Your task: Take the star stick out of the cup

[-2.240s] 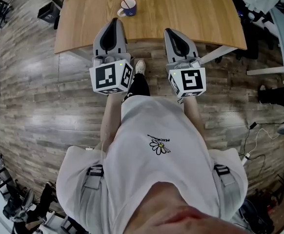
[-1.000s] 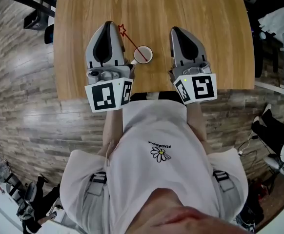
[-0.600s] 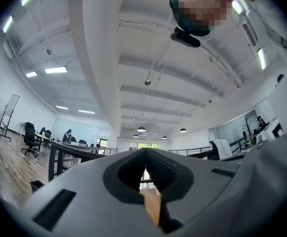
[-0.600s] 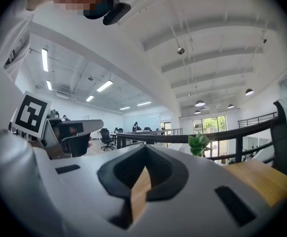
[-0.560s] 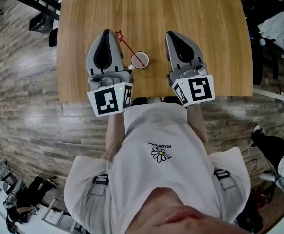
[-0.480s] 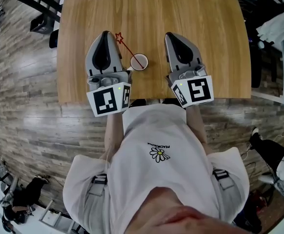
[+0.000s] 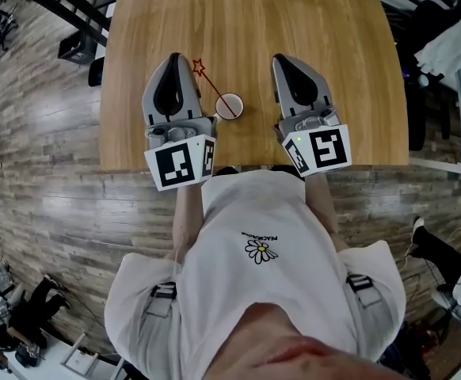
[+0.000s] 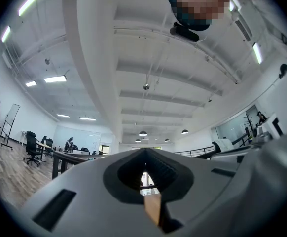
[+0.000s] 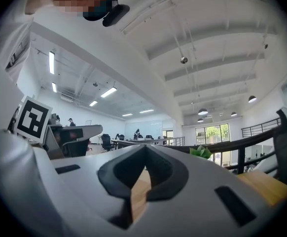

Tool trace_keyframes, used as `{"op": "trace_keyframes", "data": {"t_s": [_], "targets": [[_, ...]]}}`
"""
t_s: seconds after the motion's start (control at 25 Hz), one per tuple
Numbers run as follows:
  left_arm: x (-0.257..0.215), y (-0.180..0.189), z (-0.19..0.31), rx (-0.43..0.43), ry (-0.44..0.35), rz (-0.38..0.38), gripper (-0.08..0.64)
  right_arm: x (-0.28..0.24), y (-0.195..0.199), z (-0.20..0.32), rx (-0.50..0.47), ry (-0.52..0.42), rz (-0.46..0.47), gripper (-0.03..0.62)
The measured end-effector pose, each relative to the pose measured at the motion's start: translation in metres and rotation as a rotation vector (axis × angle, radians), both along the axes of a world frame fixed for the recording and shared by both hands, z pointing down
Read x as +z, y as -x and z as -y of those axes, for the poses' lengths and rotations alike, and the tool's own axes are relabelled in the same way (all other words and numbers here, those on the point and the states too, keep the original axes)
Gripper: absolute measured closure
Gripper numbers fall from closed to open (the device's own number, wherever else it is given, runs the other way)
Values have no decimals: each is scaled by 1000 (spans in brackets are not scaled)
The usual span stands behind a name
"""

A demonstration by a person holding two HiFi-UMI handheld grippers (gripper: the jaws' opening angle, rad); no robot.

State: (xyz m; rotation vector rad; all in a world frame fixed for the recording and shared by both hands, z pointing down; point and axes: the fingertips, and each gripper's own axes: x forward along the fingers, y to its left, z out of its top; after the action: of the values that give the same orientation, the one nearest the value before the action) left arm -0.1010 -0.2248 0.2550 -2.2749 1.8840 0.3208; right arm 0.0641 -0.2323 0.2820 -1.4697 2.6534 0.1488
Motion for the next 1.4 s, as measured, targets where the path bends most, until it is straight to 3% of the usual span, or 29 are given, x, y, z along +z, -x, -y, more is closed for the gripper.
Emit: {"op": "trace_keyframes", "data": {"t_s": [0.44, 0.72, 0.88, 0.96, 1.2, 1.4], "targets": [[5, 11, 4, -11, 24, 3, 545, 7, 4, 5, -45, 67, 54, 586], [5, 28, 6, -30, 25, -3, 545, 5, 9, 18, -35, 56, 18, 585], [12, 39, 8, -53, 45, -6, 545, 11, 24, 24, -85, 80, -32, 584], [14, 44, 8, -60, 51, -10, 545, 16, 32, 26, -135, 111, -43, 500], [20, 58, 7, -78, 54, -22, 545, 36, 59, 29, -243, 200, -59, 440], [25, 64, 7, -75, 58, -33, 545, 83, 97, 34, -331, 310, -139, 412]]}}
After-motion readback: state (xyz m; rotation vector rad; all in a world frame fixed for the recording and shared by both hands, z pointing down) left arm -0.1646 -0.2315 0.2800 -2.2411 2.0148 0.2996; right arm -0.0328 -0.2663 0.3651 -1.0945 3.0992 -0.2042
